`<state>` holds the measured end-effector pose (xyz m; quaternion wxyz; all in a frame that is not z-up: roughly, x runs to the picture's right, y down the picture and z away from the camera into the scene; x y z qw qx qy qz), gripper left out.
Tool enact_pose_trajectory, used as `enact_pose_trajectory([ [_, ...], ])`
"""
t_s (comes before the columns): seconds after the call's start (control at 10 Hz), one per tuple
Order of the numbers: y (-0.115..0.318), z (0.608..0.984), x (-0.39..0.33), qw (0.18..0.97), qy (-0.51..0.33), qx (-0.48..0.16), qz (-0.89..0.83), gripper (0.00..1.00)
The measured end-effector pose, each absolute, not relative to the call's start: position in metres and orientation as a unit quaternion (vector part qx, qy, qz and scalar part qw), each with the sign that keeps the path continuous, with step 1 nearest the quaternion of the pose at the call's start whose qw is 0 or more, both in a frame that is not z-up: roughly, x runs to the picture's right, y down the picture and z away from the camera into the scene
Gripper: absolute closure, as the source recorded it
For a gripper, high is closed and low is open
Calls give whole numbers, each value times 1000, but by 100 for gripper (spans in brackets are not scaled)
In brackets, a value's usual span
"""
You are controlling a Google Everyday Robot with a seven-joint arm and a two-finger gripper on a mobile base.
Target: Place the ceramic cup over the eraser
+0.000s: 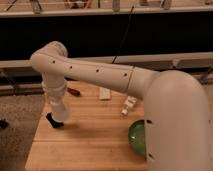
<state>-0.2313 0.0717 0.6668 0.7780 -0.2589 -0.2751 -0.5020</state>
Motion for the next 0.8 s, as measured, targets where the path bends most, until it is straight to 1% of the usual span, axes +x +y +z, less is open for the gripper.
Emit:
enact_pose_trajectory([
  [0.8,73,677,-272,751,-295,-259,-531,100],
])
